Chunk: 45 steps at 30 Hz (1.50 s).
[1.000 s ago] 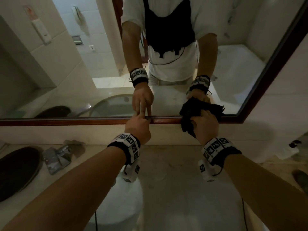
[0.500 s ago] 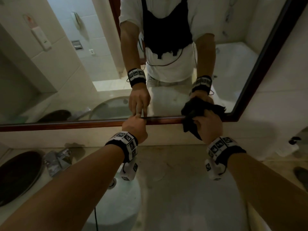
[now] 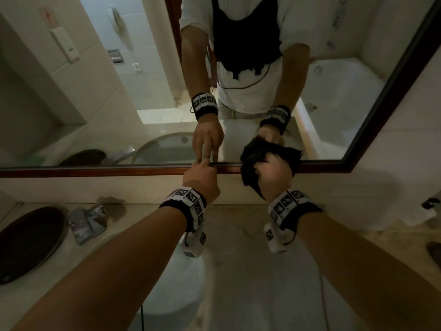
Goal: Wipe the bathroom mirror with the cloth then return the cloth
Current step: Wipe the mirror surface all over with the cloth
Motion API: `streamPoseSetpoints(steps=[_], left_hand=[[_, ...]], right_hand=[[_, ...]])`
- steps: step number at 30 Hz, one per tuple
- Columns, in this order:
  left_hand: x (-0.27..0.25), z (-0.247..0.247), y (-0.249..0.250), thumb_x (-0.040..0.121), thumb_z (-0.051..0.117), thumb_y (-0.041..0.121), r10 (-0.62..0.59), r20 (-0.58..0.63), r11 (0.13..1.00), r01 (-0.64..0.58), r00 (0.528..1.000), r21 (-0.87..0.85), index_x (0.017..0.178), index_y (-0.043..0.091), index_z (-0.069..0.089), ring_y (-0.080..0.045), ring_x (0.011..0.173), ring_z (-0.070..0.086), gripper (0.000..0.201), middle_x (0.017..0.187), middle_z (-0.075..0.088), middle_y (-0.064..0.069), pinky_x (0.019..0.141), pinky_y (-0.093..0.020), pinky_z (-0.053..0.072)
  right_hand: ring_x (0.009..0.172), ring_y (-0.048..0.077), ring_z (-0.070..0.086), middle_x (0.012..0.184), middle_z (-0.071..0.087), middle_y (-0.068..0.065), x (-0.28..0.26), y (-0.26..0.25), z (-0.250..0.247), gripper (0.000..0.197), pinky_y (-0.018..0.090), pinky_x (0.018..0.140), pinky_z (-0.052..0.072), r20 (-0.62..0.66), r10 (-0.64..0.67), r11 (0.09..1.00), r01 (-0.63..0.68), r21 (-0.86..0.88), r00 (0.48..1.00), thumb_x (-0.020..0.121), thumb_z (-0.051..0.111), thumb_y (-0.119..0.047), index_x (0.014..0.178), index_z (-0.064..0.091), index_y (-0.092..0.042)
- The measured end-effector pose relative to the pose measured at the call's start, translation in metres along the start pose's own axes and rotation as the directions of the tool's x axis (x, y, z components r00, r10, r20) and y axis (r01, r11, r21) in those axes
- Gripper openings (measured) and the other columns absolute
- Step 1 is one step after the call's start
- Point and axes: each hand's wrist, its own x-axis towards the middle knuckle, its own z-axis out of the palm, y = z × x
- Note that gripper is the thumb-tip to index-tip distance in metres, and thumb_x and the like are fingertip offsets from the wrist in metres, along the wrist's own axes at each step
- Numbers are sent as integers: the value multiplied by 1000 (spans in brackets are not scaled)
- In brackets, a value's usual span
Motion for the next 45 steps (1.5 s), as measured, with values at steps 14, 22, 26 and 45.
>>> streamPoseSetpoints(steps=[14, 22, 26, 45], left_hand=[[-11, -13, 12, 87, 53, 24, -27, 80, 994, 18, 996, 112, 138, 21, 48, -30, 121, 47, 51, 138, 40, -8, 95, -46, 49], [-2, -13, 77, 86, 52, 27, 209, -3, 974, -208, 978, 94, 152, 26, 30, -32, 145, 22, 70, 159, 20, -8, 108, -50, 38], [1, -8, 101, 85, 57, 28, 202, -38, 968, -194, 979, 157, 150, 19, 35, -36, 144, 20, 69, 158, 20, -11, 109, -49, 35], [7, -24, 104, 82, 57, 28, 182, 87, 972, -193, 979, 132, 131, 20, 57, -31, 118, 43, 49, 125, 43, -6, 88, -41, 50]], right_hand=[[105, 27, 57, 108, 64, 5, -21, 77, -24, 27, 40, 92, 45, -28, 90, 984, -85, 157, 996, 86, 51, -35, 95, 74, -24], [94, 44, 61, 105, 65, 25, -48, 136, -48, 13, 45, 79, 54, -177, 257, 963, -236, 130, 950, 85, 67, -3, 96, 74, -4], [88, 39, 61, 100, 64, 21, -51, 148, -39, 14, 41, 71, 55, -179, 239, 971, -233, 56, 954, 84, 69, -5, 97, 73, -6], [94, 35, 61, 102, 66, 16, -37, 120, -29, 13, 35, 80, 52, -299, 94, 985, -44, 168, 950, 79, 72, -5, 91, 76, -9]])
